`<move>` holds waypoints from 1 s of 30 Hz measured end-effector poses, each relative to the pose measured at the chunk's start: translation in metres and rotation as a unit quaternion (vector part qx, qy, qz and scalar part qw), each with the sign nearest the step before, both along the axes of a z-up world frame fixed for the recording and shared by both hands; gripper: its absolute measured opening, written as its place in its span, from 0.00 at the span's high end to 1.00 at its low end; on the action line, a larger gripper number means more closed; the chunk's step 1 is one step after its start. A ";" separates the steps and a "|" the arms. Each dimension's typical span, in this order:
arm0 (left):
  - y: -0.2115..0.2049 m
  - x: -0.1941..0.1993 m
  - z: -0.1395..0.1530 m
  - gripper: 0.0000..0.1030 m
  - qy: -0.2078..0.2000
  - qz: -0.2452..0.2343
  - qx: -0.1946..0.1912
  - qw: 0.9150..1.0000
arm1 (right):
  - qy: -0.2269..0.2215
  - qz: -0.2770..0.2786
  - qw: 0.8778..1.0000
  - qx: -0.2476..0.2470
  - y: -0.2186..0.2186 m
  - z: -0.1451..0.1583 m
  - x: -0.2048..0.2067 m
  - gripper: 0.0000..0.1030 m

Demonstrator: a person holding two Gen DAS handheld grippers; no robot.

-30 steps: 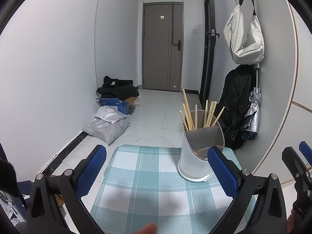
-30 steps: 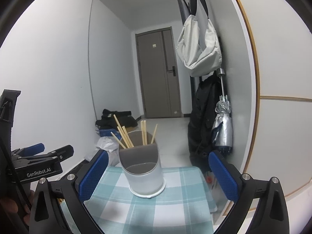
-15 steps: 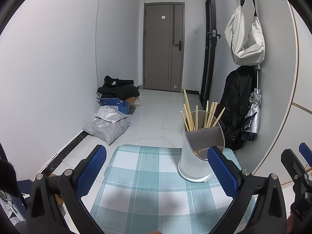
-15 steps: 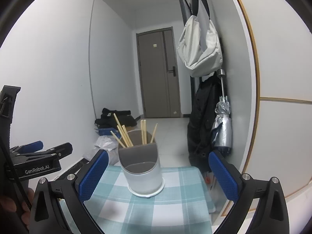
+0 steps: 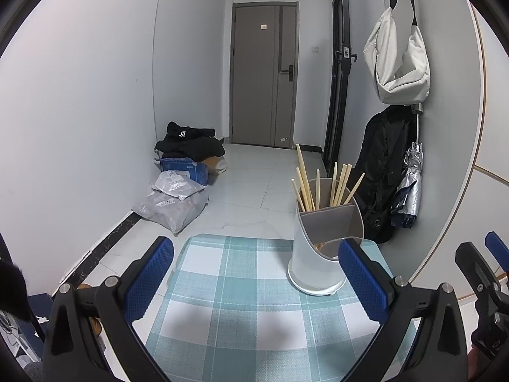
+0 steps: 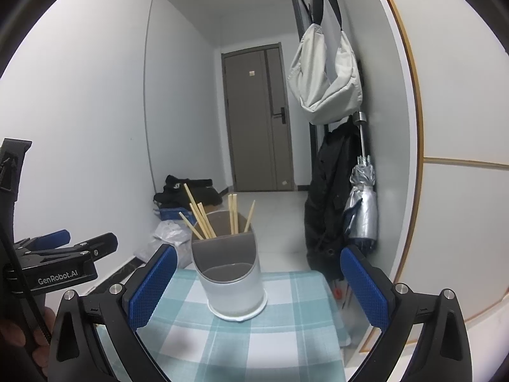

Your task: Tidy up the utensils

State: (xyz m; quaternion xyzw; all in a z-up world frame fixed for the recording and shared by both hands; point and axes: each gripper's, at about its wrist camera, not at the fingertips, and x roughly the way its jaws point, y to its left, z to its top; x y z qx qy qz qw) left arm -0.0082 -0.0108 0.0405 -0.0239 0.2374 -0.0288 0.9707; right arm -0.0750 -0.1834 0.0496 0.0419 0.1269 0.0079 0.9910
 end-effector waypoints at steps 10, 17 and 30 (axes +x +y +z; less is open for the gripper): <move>0.001 0.002 0.000 0.01 0.003 0.003 -0.003 1.000 | 0.002 -0.001 1.000 -0.001 0.001 -0.001 0.000 0.00; 0.000 0.004 -0.002 0.01 0.013 0.000 -0.006 1.000 | 0.004 -0.002 1.000 -0.001 0.000 -0.001 0.000 0.00; -0.002 0.003 -0.003 0.01 0.015 0.005 0.000 1.000 | 0.008 -0.005 1.000 -0.008 0.002 -0.003 0.001 0.00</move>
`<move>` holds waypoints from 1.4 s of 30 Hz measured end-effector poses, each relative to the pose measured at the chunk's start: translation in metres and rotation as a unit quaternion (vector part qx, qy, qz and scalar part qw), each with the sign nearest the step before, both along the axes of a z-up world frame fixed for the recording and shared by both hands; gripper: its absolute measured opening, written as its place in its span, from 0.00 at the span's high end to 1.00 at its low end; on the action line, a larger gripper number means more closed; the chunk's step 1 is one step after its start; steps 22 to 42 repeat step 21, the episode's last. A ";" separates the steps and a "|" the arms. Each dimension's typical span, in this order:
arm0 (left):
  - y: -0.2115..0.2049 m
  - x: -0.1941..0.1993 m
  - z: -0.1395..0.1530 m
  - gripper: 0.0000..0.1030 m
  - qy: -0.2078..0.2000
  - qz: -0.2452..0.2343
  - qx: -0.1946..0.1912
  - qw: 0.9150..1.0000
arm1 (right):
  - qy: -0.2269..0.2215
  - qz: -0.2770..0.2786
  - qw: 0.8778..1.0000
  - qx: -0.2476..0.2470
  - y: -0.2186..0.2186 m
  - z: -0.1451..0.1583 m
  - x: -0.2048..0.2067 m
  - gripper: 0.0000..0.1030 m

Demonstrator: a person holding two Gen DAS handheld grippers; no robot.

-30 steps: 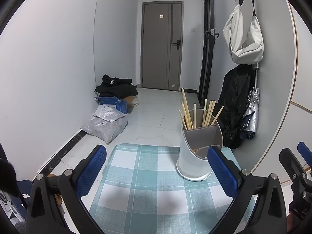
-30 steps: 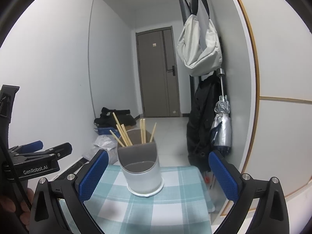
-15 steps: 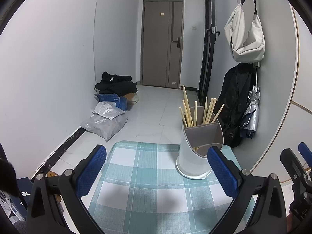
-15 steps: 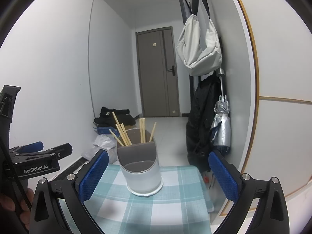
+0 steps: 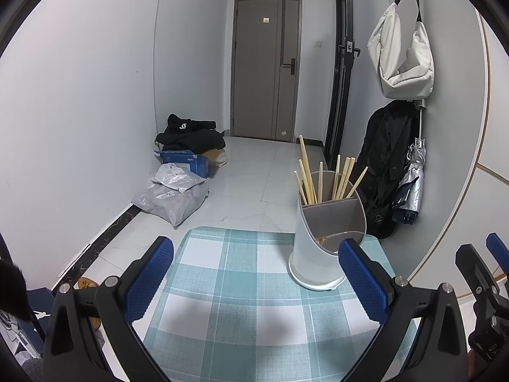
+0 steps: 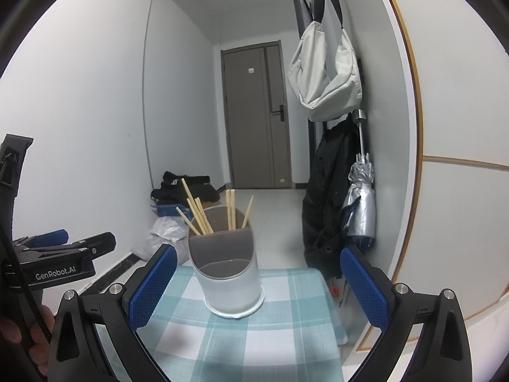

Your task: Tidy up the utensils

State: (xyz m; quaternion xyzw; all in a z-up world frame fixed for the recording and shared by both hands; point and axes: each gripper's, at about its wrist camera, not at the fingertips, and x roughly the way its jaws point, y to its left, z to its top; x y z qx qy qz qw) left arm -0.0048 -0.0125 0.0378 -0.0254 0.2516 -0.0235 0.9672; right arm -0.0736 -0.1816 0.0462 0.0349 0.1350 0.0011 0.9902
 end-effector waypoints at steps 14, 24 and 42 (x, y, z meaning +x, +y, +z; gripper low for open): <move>-0.003 -0.001 0.000 0.01 -0.005 -0.001 0.007 1.000 | 0.004 -0.004 1.000 -0.002 0.000 -0.001 0.002 0.00; -0.001 -0.002 0.002 0.01 -0.009 0.001 -0.003 1.000 | 0.013 0.003 1.000 0.000 0.001 -0.003 0.003 0.00; -0.001 -0.002 0.002 0.01 -0.009 0.001 -0.003 1.000 | 0.013 0.003 1.000 0.000 0.001 -0.003 0.003 0.00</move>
